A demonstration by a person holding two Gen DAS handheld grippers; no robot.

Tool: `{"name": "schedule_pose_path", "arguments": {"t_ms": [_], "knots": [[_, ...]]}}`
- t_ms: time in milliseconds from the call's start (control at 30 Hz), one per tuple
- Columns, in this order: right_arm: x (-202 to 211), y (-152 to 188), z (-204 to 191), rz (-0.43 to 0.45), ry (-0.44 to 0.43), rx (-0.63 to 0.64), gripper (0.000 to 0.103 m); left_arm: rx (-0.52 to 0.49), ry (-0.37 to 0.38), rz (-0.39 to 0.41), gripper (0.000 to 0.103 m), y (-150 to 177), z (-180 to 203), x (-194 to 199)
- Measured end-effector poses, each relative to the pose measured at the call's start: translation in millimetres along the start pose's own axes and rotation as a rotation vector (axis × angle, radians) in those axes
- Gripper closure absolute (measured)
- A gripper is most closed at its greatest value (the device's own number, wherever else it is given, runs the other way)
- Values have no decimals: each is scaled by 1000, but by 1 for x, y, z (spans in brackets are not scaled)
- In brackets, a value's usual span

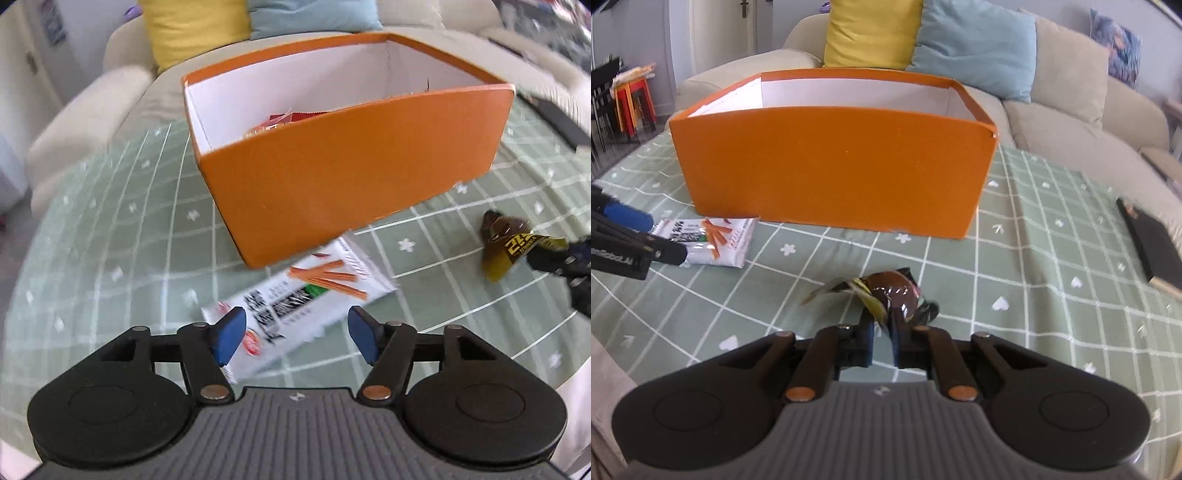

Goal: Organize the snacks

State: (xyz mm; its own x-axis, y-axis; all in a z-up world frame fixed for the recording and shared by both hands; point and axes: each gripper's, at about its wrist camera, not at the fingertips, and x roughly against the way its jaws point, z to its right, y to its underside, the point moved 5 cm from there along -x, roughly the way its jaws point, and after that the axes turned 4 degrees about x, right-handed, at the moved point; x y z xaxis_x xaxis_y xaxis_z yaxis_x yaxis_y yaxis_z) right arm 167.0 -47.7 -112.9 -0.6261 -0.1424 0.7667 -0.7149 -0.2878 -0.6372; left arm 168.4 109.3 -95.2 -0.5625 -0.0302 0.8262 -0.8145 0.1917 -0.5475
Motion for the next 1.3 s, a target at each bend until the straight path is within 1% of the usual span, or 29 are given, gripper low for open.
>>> {"name": "schedule_pose_path", "arguments": {"t_ms": [33, 67, 100, 133, 167, 200, 267, 333, 400, 433, 500, 567, 633, 700, 833, 900, 933, 967, 1000, 1067, 1167, 1200, 1233, 1300], "knots": [[0, -1, 2, -3, -17, -17, 91, -29, -1, -7, 25, -2, -1, -2], [0, -2, 1, -5, -35, -33, 80, -54, 3, -13, 21, -4, -2, -5], [1, -3, 1, -3, -53, -52, 65, -85, 8, -16, 19, -6, -2, -7], [2, -5, 1, 5, -78, -78, 61, -115, 12, -16, 17, -7, -1, -9], [3, -7, 3, 14, -104, -108, 58, -141, 17, -18, 16, -8, -1, -11], [4, -9, 4, 22, -127, -140, 53, -168, 20, -22, 16, -9, -1, -15], [6, -12, 8, 38, -146, -202, 43, -200, 20, -35, 16, -11, -3, -22], [7, -13, 15, 47, -144, -265, 43, -200, 35, -45, 15, -14, -6, -31], [5, -12, 21, 39, -141, -315, 42, -168, 83, -49, 13, -16, -10, -37], [3, -12, 23, 32, -135, -328, 42, -142, 109, -53, 12, -18, -12, -39], [0, -11, 26, 21, -130, -346, 39, -77, 161, -81, 10, -21, -16, -45], [-2, -10, 27, 15, -130, -350, 39, 12, 200, -106, 10, -22, -21, -49], [-5, -10, 26, 8, -134, -343, 39, 61, 244, -140, 10, -20, -21, -51], [-7, -8, 24, 1, -135, -338, 39, 78, 280, -158, 10, -16, -17, -49], [-13, -2, 28, -23, -118, -338, 39, 70, 331, -184, 10, -7, 4, -40], [-15, 4, 32, -51, -103, -344, 39, 79, 367, -203, 12, -2, 16, -35], [-16, 8, 35, -71, -86, -344, 39, 83, 380, -200, 12, 0, 24, -33], [-17, 11, 37, -83, -75, -345, 39, 83, 375, -193, 12, 2, 30, -29], [-15, 15, 39, -76, -72, -348, 39, 86, 356, -180, 12, 3, 35, -28], [-11, 19, 44, -73, -70, -357, 39, 93, 309, -150, 12, 5, 46, -24], [-2, 21, 51, -45, -81, -394, 39, 80, 243, -104, 12, 4, 58, -23], [1, 22, 53, -34, -84, -412, 38, 78, 209, -90, 12, 4, 63, -24], [2, 21, 57, -18, -90, -442, 37, 86, 175, -80, 12, 4, 63, -25], [5, 18, 63, 10, -98, -494, 31, 121, 121, -62, 12, 2, 62, -27]]}}
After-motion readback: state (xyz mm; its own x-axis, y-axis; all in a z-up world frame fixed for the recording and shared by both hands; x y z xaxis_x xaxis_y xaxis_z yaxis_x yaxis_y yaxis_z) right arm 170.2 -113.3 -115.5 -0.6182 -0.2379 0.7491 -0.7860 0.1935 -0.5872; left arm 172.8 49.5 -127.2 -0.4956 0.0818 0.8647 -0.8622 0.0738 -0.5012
